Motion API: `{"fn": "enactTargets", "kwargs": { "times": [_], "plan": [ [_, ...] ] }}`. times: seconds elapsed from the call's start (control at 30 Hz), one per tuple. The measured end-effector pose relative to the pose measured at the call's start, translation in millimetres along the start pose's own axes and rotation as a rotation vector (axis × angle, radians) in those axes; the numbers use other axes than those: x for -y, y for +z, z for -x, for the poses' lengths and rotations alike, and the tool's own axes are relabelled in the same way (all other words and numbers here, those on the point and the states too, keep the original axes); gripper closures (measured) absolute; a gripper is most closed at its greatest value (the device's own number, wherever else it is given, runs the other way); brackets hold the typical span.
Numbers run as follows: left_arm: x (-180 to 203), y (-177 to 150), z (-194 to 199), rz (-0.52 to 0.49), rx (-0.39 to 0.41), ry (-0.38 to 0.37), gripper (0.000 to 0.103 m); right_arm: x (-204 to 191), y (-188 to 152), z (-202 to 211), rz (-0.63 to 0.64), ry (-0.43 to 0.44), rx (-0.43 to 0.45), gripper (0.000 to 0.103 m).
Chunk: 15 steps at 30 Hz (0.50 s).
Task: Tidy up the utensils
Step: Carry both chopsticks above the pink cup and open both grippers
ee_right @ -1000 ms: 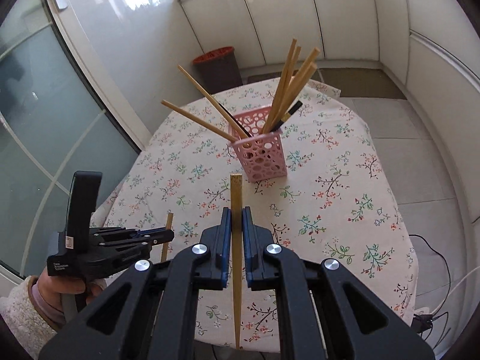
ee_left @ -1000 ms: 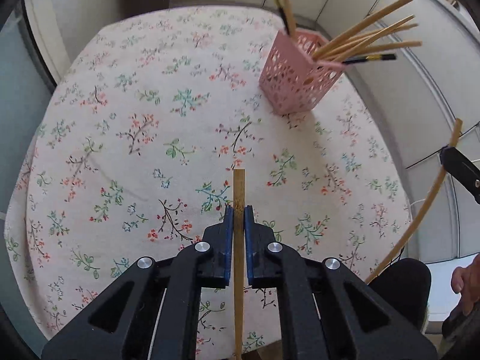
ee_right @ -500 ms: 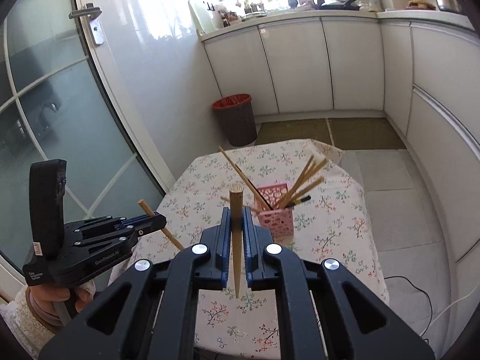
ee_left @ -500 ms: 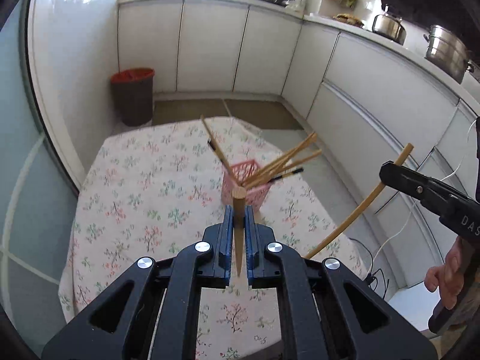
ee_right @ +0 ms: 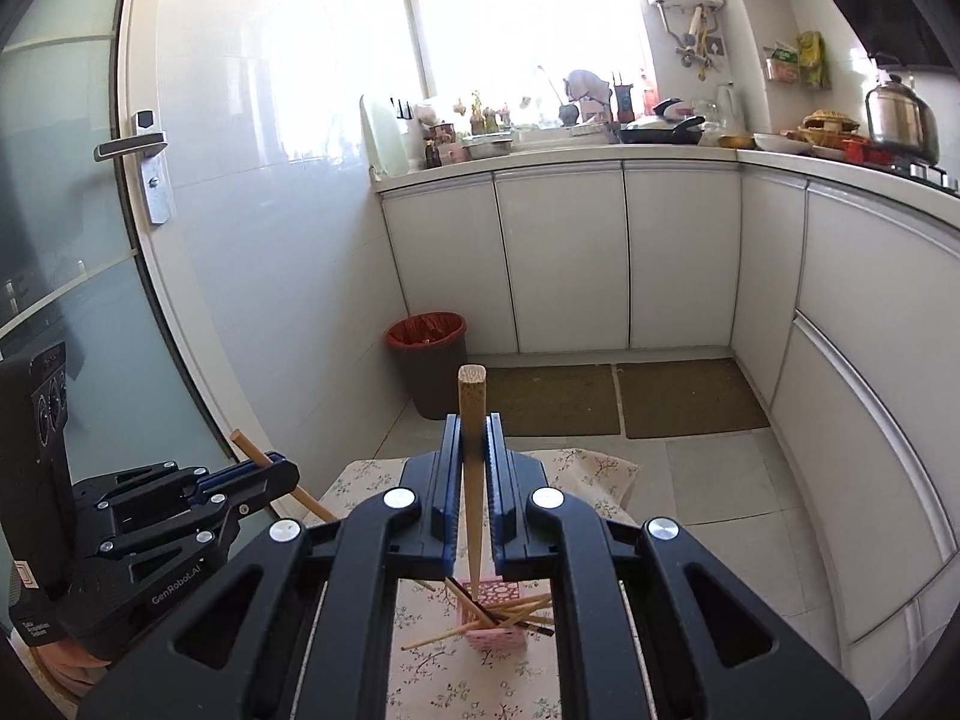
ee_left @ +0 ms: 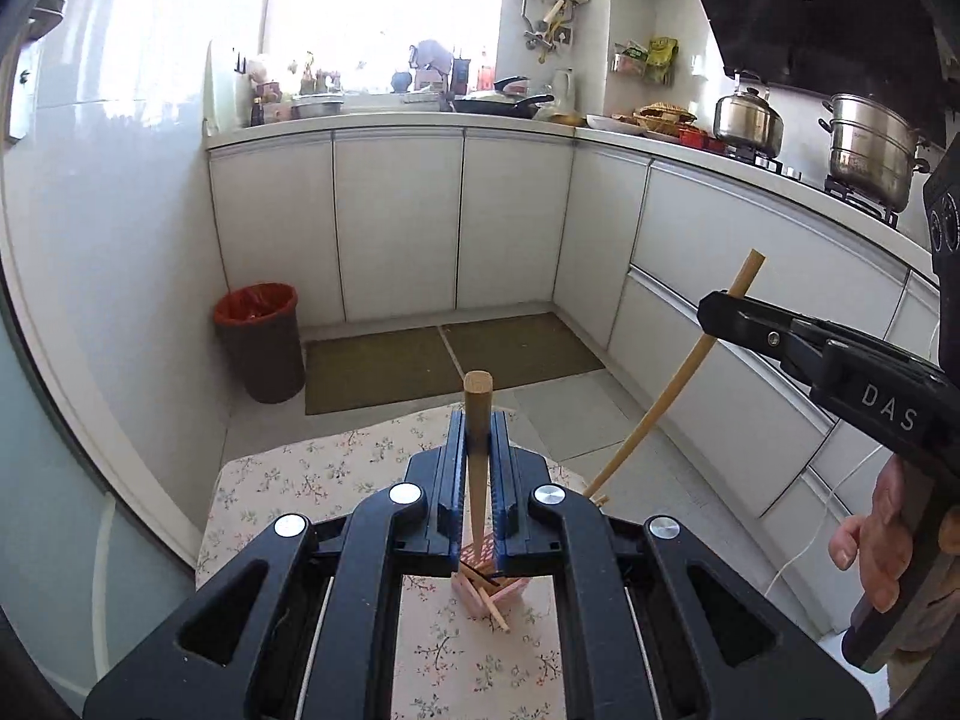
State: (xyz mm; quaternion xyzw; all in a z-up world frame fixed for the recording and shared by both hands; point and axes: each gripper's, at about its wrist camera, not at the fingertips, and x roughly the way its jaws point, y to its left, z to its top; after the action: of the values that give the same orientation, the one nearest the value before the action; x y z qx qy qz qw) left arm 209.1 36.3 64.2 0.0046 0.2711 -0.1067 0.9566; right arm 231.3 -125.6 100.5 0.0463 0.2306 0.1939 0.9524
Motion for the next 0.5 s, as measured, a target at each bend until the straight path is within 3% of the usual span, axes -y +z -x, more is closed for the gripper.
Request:
{"fn": "enactTargets", "kwargs": {
  "times": [0.23, 0.43, 0.5],
  "plan": [
    [-4.4, -11.5, -53.8, 0.036, -0.067, -0.027, 0.097, -0.7, -27.2, -43.0, 0.027, -0.031, -0.033, 0.095],
    [-12.1, -43.8, -105.2, 0.090, -0.192, -0.080, 0.093, 18.7, -57.2, -69.8, -0.036, 0.022, -0.065, 0.092],
    [-18.0, -47.6, -103.8, 0.117, -0.180, -0.083, 0.090, 26.4, -60.1, -72.5, -0.066, 0.034, -0.076, 0.092]
  ]
}}
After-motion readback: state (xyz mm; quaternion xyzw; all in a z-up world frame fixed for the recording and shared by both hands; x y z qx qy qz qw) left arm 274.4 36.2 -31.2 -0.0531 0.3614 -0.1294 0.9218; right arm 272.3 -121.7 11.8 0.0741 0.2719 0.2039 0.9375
